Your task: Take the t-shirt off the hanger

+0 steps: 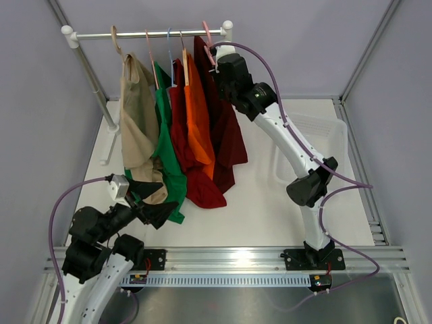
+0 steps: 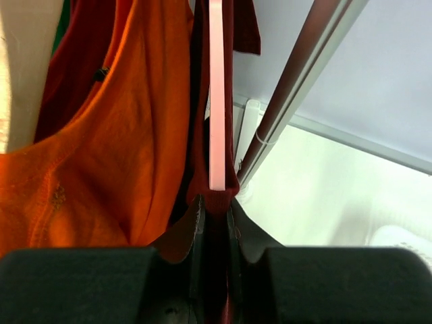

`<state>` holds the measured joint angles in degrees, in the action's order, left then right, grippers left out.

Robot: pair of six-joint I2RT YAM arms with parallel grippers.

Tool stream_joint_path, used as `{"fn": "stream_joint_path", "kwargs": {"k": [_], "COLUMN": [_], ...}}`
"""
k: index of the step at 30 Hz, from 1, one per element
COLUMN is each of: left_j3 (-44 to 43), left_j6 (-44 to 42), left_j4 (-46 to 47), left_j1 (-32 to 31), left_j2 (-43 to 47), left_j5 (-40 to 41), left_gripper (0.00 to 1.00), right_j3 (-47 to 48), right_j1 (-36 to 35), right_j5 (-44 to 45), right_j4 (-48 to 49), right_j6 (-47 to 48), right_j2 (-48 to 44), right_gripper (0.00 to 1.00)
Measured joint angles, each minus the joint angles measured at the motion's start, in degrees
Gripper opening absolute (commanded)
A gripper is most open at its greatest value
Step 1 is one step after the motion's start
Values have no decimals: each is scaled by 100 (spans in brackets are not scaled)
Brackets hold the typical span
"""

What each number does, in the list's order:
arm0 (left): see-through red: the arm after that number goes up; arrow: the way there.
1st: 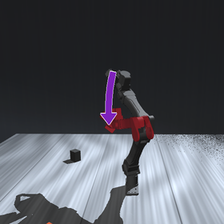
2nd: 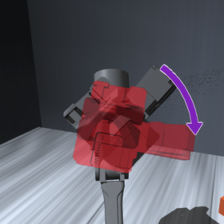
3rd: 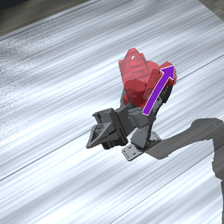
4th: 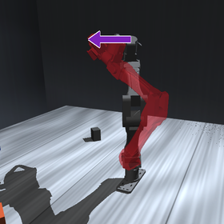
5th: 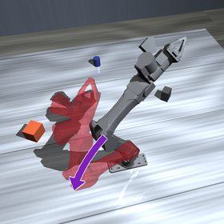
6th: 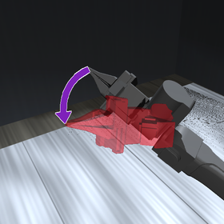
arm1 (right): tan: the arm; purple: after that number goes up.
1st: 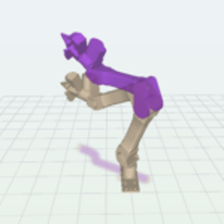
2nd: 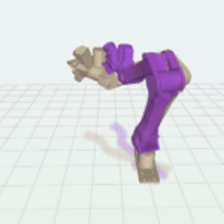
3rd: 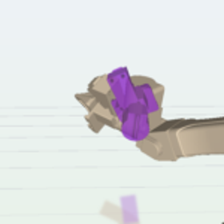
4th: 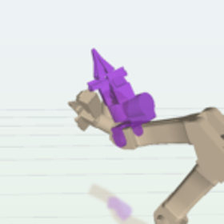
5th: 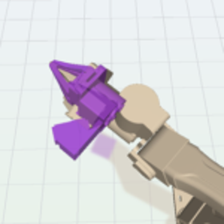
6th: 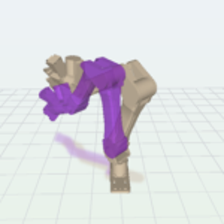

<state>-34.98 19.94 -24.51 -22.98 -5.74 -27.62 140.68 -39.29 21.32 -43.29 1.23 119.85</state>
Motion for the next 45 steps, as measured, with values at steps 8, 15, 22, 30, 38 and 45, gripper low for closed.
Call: {"fn": "stream_joint_path", "kwargs": {"k": [8, 15, 22, 30, 38, 45], "left_j3": [0, -72, -564, -1110, -1646, -2083], "left_j6": [9, 111, 431, 1027, 2133, 2710], "left_j4": [-31, -138, -192, 39, 778, 1287], "left_j1": [0, 0, 0, 0, -2, -820], "left_j2": [-278, -527, -828, -1298, -2518, -3560], "left_j5": [114, 280, 542, 715, 739, 1021], "left_gripper": [99, 99, 99, 99, 94, 90], "right_j3": [-1705, -3493, -4846, -5447, -6553, -8203], "right_j1": [-114, -197, -201, -216, -868, -2031], "right_j5": [22, -11, -173, -240, 125, 922], "right_j4": [1357, 2638, 3709, 4087, 4465, 4494], "right_j6": [101, 107, 24, -129, -223, -540], "right_j2": [-1056, -2341, -2774, -2787, -3941, -5772], "right_gripper": [0, 0, 0, 0, 0, 0]}}
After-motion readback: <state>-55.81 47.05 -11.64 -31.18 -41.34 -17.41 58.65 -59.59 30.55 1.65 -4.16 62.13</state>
